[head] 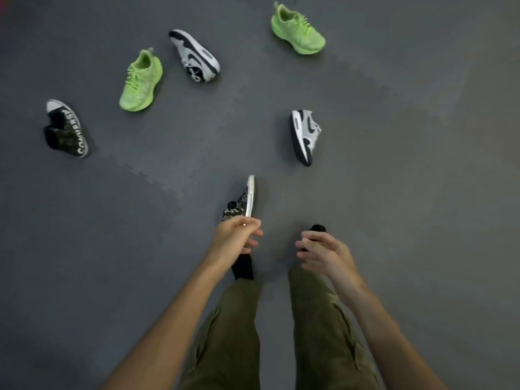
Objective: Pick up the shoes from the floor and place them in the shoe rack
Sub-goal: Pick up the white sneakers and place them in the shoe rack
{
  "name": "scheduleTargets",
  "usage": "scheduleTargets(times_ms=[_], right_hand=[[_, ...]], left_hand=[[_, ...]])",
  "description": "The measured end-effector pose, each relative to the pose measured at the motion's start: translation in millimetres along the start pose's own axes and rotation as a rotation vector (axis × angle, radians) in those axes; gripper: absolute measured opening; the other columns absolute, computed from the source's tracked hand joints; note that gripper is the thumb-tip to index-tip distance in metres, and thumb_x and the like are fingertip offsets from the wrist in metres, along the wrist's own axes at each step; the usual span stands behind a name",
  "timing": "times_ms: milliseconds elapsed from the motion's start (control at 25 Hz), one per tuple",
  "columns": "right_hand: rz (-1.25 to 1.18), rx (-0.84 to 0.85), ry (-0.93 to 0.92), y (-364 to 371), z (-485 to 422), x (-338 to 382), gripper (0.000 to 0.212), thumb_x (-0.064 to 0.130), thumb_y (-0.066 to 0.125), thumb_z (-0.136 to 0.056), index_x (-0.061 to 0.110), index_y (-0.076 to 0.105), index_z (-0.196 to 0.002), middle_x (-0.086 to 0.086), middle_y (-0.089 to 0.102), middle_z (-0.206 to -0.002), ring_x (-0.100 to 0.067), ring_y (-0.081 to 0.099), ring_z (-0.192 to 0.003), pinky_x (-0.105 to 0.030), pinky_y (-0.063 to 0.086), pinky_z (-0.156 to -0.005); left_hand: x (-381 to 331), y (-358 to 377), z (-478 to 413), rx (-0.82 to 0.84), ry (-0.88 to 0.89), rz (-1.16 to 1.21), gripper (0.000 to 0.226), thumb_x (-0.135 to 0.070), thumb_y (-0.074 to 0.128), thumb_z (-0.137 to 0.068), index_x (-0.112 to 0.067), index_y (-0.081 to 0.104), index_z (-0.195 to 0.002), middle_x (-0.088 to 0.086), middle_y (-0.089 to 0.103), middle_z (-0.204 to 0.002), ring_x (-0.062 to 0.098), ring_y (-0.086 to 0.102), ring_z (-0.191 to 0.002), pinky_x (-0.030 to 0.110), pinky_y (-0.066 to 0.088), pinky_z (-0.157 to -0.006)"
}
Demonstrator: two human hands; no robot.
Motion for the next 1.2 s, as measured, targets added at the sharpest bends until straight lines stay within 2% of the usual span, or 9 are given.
scheduleTargets(times_ms=[200,320,480,640,760,920,1080,1120,1200], right_hand=[[0.087,0.07,0.027,-25.3,-152.5,18.6,0.016,0.02,0.071,-0.09,0.016,0.072,-0.106,-0.014,0.074,-0.107,-0.026,0.072,-0.092,-0.036,0.059,-0.073],[0.165,0.092,0.032,-37.1,-248.8,29.1,0.02,0.018,0.07,-0.091,0.012,0.069,-0.109,-0.009,0.072,-0.1,-0.021,0.069,-0.089,-0.04,0.058,-0.077],[0.202,0.066,-0.027,-55.0,-372.8,44.4,0.023,0.018,0.071,-0.089,0.011,0.068,-0.111,-0.001,0.068,-0.09,-0.017,0.065,-0.083,-0.038,0.055,-0.076],[0.289,-0.027,-0.116,-75.7,-477.8,46.8,0.035,0.023,0.074,-0.085,0.018,0.065,-0.118,0.0,0.07,-0.098,-0.019,0.069,-0.084,-0.039,0.059,-0.075],[0.42,-0.108,-0.204,-83.4,-540.8,43.4,0.057,0.033,0.073,-0.075,0.027,0.055,-0.128,0.004,0.072,-0.105,-0.018,0.07,-0.099,-0.041,0.058,-0.088],[0.602,-0.208,-0.377,-80.6,-604.6,56.3,0.076,0.03,0.066,-0.075,0.024,0.042,-0.146,0.005,0.06,-0.133,-0.016,0.056,-0.122,-0.034,0.046,-0.105],[0.723,-0.208,-0.464,-79.3,-652.2,86.0,0.086,0.015,0.058,-0.081,0.018,0.018,-0.158,-0.009,0.019,-0.166,-0.029,0.021,-0.152,-0.041,0.025,-0.122],[0.723,-0.178,-0.424,-81.0,-659.5,93.2,0.086,0.013,0.057,-0.084,0.019,0.015,-0.158,-0.009,0.019,-0.166,-0.028,0.02,-0.152,-0.041,0.025,-0.122],[0.7,-0.1,-0.347,-81.3,-672.9,97.2,0.075,0.013,0.059,-0.083,0.019,0.029,-0.152,-0.007,0.043,-0.153,-0.027,0.042,-0.14,-0.041,0.041,-0.111]], left_hand=[[-2.9,49.0,-104.1,-0.092,-0.09,0.114,0.017,-0.024,0.062,-0.097,-0.011,0.07,-0.105,0.007,0.078,-0.099,0.018,0.067,-0.074,0.028,0.053,-0.069],[-6.3,95.2,-187.7,-0.139,-0.124,0.198,0.01,-0.021,0.062,-0.097,-0.017,0.071,-0.099,0.008,0.078,-0.095,0.017,0.067,-0.069,0.031,0.053,-0.069],[-23.9,160.9,-309.4,-0.13,-0.056,0.249,0.009,-0.021,0.062,-0.096,-0.021,0.07,-0.094,0.006,0.076,-0.093,0.017,0.066,-0.071,0.03,0.052,-0.07],[-42.6,194.7,-412.0,-0.135,0.041,0.226,0.007,-0.021,0.062,-0.095,-0.022,0.069,-0.093,0.001,0.074,-0.092,0.016,0.065,-0.077,0.031,0.051,-0.073],[-48.2,209.2,-471.4,-0.179,0.138,0.17,0.021,-0.018,0.063,-0.094,-0.02,0.072,-0.112,-0.003,0.072,-0.105,0.013,0.066,-0.096,0.031,0.054,-0.09],[-58.4,220.4,-517.8,-0.173,0.194,0.16,0.044,-0.015,0.059,-0.096,-0.018,0.057,-0.141,0.004,0.062,-0.139,0.015,0.058,-0.13,0.033,0.046,-0.111],[-60.8,234.8,-538.5,-0.112,0.199,0.16,0.044,-0.011,0.056,-0.098,-0.016,0.056,-0.141,-0.002,0.067,-0.131,0.005,0.064,-0.109,0.017,0.049,-0.089],[-58.4,237.0,-542.0,-0.108,0.203,0.154,0.043,-0.011,0.055,-0.098,-0.015,0.057,-0.141,-0.003,0.068,-0.129,0.004,0.065,-0.106,0.013,0.049,-0.084],[-54.8,237.3,-549.6,-0.116,0.217,0.154,0.041,-0.009,0.055,-0.097,-0.016,0.06,-0.137,-0.007,0.069,-0.119,-0.002,0.065,-0.096,0.006,0.048,-0.074]])
Point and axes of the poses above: each hand's wrist, its own z-axis away from the middle knuckle, its own y-axis out of the palm, x = y × z, the point moved 1 cm from there along -z, towards the middle knuckle
